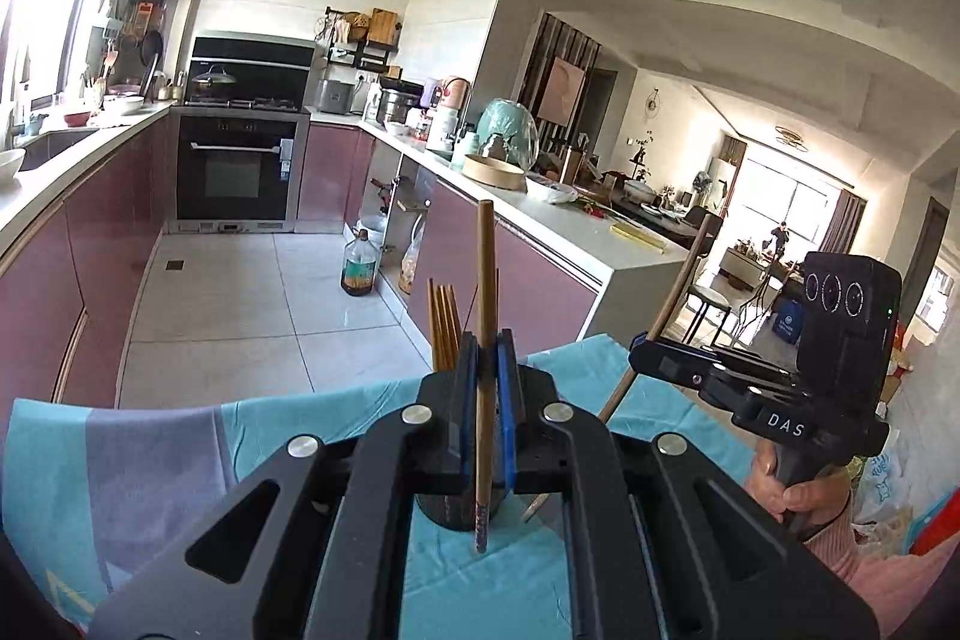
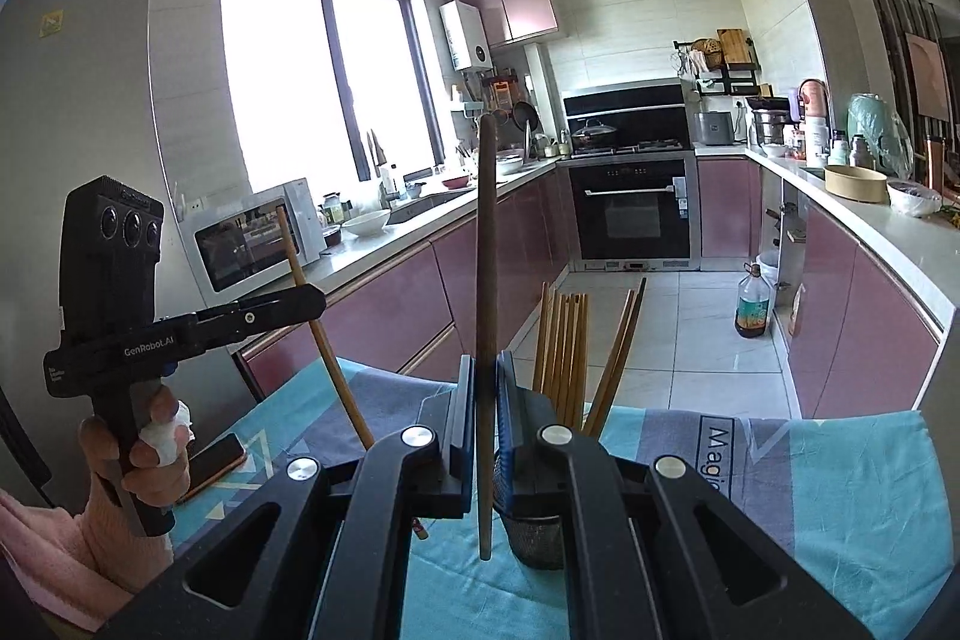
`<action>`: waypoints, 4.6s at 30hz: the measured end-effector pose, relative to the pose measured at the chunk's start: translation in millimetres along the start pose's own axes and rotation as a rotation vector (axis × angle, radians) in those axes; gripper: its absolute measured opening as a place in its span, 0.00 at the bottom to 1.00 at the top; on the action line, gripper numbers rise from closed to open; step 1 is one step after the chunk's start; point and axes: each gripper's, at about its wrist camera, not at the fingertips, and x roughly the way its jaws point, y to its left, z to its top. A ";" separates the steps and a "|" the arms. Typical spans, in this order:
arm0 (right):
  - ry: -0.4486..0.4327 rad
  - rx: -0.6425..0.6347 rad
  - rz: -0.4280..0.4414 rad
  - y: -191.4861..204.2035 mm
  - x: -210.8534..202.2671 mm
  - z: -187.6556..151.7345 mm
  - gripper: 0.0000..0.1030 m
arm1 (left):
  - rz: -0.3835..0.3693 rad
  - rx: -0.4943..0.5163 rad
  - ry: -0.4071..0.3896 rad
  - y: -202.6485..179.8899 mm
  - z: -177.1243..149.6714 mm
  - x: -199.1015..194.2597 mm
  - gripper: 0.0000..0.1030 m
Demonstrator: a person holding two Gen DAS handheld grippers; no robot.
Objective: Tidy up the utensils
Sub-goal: 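Lower both held chopsticks into the mesh holder among the others, then open both tools to release the chopsticks into the holder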
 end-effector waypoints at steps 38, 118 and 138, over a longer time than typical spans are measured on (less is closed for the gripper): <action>0.083 0.003 -0.103 -23.6 60.3 1.3 0.05 | 0.040 0.016 0.116 -14.2 -6.5 86.1 0.07; 0.189 0.091 -0.088 -50.9 123.2 -17.3 0.06 | 0.119 0.017 0.231 11.5 -20.8 175.9 0.07; 0.189 0.097 -0.089 -47.8 116.7 -24.3 0.07 | 0.136 0.013 0.198 15.6 -30.8 161.1 0.22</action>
